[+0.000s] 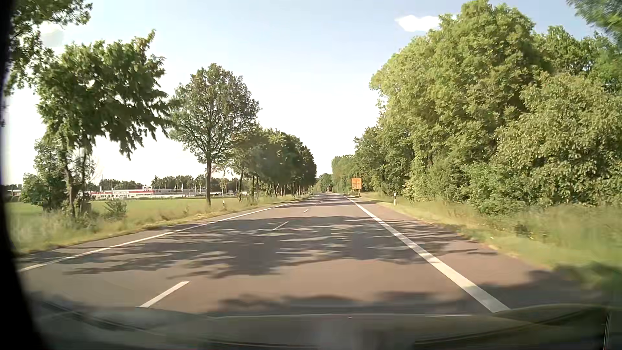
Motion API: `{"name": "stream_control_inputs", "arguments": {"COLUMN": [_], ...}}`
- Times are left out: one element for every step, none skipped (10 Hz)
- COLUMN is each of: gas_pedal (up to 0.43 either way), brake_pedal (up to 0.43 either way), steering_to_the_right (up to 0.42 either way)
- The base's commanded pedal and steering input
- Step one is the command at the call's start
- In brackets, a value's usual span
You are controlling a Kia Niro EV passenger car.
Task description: Follow the waypoints while adhering to traffic rules and regulations
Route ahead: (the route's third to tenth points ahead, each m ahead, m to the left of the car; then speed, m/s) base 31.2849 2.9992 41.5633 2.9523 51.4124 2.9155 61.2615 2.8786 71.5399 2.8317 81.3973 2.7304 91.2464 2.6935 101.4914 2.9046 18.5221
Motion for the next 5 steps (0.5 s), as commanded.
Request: {"name": "stream_control_inputs", "arguments": {"gas_pedal": [0.177, 0.177, 0.177, 0.177, 0.177], "brake_pedal": [0.006, 0.006, 0.006, 0.006, 0.006], "steering_to_the_right": [0.002, 0.002, 0.002, 0.002, 0.002]}}
